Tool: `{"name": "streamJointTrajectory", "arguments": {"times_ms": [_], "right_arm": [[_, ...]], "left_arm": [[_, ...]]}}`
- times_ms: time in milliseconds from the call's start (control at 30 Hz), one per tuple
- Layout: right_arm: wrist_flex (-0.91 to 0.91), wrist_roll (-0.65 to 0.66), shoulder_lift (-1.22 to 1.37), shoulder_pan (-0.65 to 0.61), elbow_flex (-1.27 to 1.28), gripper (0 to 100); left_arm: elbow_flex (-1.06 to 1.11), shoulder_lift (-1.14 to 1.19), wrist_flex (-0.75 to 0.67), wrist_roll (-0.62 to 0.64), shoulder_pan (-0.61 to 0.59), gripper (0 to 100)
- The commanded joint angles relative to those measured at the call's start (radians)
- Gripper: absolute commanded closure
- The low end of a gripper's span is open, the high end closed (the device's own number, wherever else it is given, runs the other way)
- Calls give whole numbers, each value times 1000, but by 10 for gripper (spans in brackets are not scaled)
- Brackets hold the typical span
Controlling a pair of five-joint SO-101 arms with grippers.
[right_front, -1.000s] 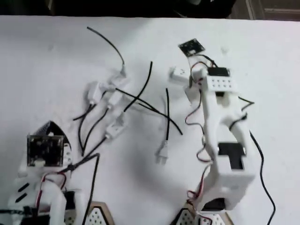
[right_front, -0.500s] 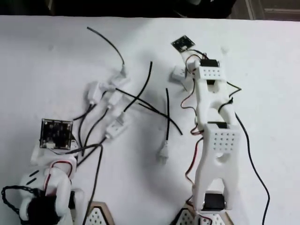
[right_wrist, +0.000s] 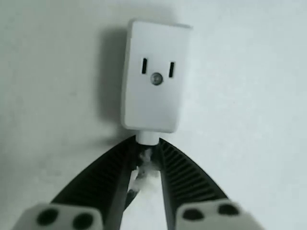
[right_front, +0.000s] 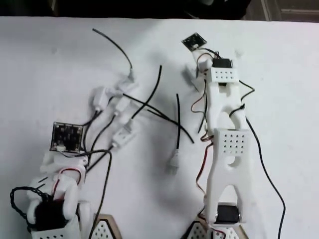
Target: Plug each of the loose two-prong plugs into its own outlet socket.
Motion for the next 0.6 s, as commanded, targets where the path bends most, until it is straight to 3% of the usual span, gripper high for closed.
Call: {"name": "streamJointTrajectory", "arguments": {"times_ms": [0, 200, 333, 567], "right_arm": [[174, 6, -74, 10, -135, 981], [433, -3, -128, -2, -313, 981], [435, -48, -186, 1, -299, 981], [437, -63, -539, -28, 81, 981]], "left_arm": [[-3, -2, -23, -8, -1, 975], [-3, -2, -23, -8, -1, 975], [-3, -2, -23, -8, -2, 975], [-3, -4, -23, -8, -8, 976]]}}
